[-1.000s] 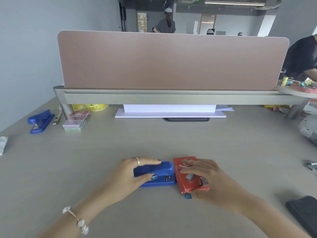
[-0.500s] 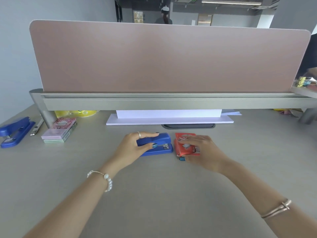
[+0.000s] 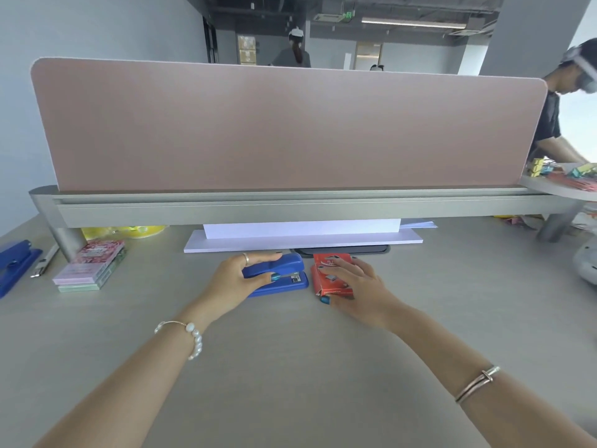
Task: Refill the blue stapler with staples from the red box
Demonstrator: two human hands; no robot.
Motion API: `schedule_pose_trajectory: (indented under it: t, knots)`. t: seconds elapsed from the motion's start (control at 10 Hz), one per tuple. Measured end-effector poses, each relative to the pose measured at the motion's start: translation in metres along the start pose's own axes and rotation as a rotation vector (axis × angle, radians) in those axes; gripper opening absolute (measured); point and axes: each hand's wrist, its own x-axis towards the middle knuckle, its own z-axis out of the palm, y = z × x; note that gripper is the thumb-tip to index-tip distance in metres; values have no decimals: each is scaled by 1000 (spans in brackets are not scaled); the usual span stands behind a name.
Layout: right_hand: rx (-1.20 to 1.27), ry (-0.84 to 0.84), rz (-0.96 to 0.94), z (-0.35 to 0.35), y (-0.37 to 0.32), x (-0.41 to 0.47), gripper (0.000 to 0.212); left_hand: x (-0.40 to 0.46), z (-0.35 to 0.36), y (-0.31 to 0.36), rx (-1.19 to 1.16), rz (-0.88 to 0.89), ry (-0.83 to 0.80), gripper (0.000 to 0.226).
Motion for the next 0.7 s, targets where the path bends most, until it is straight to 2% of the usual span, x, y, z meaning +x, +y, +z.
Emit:
schedule_pose_trajectory:
  t: [0.2, 0.3, 0.4, 0.5, 0.6, 0.7]
  knots:
    - [-65, -75, 5, -1, -1, -4, 56, -3, -4, 16, 116, -23, -30, 34]
    - [103, -6, 49, -7, -6, -8, 55, -8, -6, 24, 203, 0, -45, 38]
    - [484, 197, 183, -25, -13, -20, 48, -19, -13, 39, 127, -18, 41, 32]
    - [625, 264, 222, -56, -24, -46, 41, -36, -30, 75, 5, 3, 163, 24]
    - [679, 334, 91, -99, -51, -89, 30, -63, -53, 138, -141, 108, 285, 19]
    - [680, 506, -167, -164, -90, -158, 26, -109, -87, 215, -277, 304, 402, 16]
